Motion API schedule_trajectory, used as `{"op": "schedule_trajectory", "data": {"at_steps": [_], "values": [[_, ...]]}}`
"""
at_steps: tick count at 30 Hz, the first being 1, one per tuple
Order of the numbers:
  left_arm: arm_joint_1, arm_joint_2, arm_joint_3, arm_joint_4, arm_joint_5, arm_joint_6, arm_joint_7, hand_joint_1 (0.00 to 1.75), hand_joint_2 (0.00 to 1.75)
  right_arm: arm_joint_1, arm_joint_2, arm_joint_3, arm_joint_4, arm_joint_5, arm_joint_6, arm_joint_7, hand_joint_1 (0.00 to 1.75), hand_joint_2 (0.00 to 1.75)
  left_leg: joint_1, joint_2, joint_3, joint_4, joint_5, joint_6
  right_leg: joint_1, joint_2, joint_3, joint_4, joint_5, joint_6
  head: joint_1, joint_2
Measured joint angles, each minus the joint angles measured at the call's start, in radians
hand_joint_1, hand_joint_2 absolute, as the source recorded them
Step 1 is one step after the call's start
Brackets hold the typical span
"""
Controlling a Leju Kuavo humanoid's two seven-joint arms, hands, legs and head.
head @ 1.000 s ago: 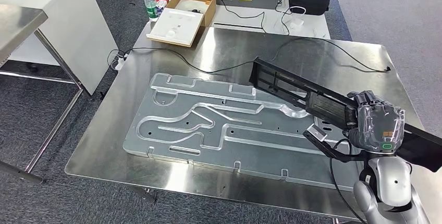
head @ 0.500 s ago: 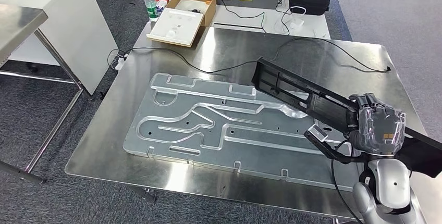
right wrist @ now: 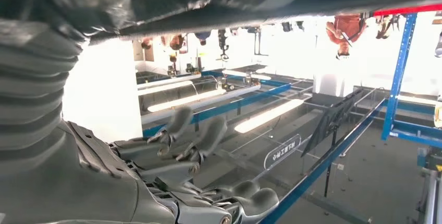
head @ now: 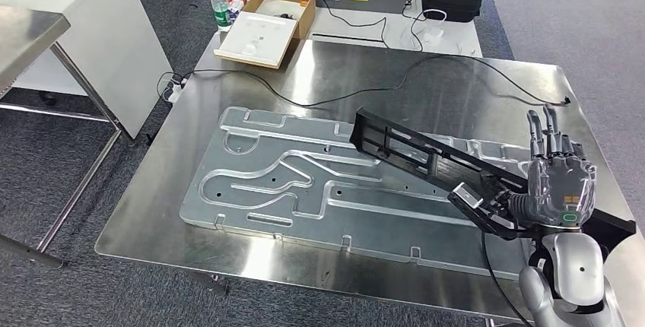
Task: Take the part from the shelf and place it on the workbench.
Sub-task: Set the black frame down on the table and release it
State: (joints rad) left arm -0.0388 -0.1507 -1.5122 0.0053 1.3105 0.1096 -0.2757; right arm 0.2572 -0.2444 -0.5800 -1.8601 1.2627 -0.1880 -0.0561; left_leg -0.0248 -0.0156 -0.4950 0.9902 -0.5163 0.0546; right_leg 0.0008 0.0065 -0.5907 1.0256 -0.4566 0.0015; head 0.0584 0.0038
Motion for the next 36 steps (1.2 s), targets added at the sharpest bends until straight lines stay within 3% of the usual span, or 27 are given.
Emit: {"op": "schedule_trajectory", "data": {"at_steps": [3,17,29,36], "values": [[0.002,0.0,0.002,0.001,0.016,-0.001,-0.01,0.0,0.0,0.001,0.004,-0.004,0.0,0.0,0.0,0.0,0.0,0.0,0.0,0.0,0.001,0.0,0.0,0.0,0.0,0.0,0.0,0.0,0.0,0.0,0.0,0.0],[0.003,0.0,0.004,0.005,0.031,0.001,-0.012,0.0,0.0,0.003,0.028,-0.046,0.0,-0.002,0.026,-0.01,0.0,0.0,0.0,0.0,0.0,0.0,0.0,0.0,0.0,0.0,0.0,0.0,0.0,0.0,0.0,0.0],[-0.022,-0.01,0.004,0.005,0.045,0.004,-0.02,0.0,0.0,-0.021,0.051,-0.117,-0.006,-0.152,0.0,-0.102,0.0,0.0,0.0,0.001,0.0,0.0,0.0,0.0,0.0,0.0,0.001,0.0,0.0,0.0,0.0,0.0],[-0.026,-0.016,0.004,0.005,0.05,0.006,-0.021,0.0,0.0,-0.027,0.06,-0.122,-0.032,-0.184,-0.013,-0.107,0.0,0.0,0.0,0.001,0.001,0.0,0.0,0.0,0.0,0.0,0.001,0.0,0.0,0.0,0.0,0.0]]}}
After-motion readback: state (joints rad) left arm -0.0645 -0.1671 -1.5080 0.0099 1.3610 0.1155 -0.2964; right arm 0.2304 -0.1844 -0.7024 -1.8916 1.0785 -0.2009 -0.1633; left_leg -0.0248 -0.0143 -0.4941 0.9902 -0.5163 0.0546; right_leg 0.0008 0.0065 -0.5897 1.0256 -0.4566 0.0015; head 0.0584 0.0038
